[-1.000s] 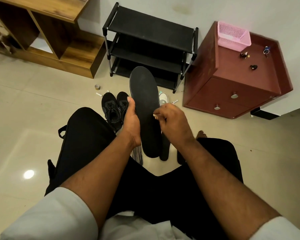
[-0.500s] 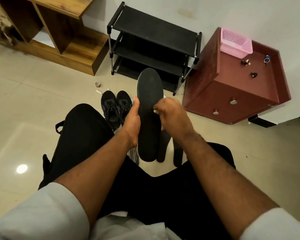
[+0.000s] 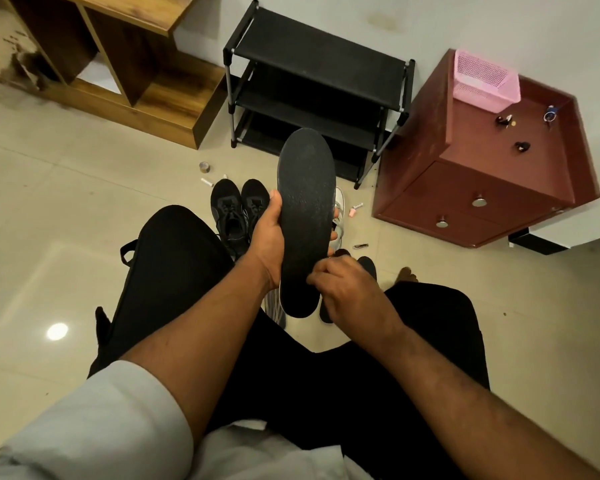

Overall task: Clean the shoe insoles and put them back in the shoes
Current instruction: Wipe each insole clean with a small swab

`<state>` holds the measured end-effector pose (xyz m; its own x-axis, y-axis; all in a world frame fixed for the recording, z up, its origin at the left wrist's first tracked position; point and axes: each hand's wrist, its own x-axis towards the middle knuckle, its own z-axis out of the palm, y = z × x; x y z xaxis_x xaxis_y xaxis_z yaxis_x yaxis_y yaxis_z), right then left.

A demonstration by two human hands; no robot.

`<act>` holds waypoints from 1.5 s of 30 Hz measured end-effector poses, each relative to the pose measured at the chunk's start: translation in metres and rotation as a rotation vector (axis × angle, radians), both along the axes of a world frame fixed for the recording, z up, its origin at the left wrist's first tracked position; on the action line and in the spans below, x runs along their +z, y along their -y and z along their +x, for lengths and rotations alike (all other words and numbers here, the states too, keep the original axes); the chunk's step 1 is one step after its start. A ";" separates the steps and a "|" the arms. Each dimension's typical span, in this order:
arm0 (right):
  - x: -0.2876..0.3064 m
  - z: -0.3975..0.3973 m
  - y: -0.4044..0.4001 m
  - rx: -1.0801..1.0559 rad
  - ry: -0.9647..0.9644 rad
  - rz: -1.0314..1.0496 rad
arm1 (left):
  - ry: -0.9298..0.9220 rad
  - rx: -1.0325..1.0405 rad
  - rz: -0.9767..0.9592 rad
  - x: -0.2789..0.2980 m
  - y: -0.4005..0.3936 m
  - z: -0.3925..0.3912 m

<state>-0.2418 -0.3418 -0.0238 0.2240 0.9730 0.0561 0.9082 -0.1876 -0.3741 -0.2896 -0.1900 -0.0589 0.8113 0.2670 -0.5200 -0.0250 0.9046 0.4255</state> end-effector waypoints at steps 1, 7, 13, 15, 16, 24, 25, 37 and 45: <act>0.001 0.003 -0.001 -0.001 0.005 0.008 | -0.010 0.006 0.013 0.000 0.001 0.001; 0.023 0.046 -0.041 -0.060 0.112 0.035 | -0.017 -0.063 0.035 0.004 0.008 0.001; 0.046 0.084 -0.073 -0.215 0.207 0.025 | 0.079 -0.157 0.021 0.012 0.008 -0.003; 0.046 0.077 -0.070 -0.160 0.197 0.024 | 0.075 -0.129 0.031 0.009 0.005 -0.003; 0.043 0.071 -0.066 -0.118 0.185 0.018 | 0.064 -0.109 0.041 0.008 0.003 -0.003; 0.016 0.015 -0.009 0.011 0.083 0.000 | 0.067 0.008 0.006 0.008 -0.001 0.001; 0.017 0.018 -0.010 0.010 0.085 0.016 | 0.065 -0.003 0.002 0.007 0.000 0.002; 0.039 0.071 -0.068 -0.163 0.182 0.058 | 0.126 -0.108 0.054 0.006 -0.003 -0.001; 0.005 -0.005 -0.017 -0.017 -0.078 0.074 | 0.126 -0.006 0.020 0.006 -0.003 0.003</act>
<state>-0.2463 -0.3252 -0.0188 0.2470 0.9628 0.1098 0.8727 -0.1717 -0.4571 -0.2870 -0.1872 -0.0530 0.8717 0.2711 -0.4083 -0.0737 0.8961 0.4378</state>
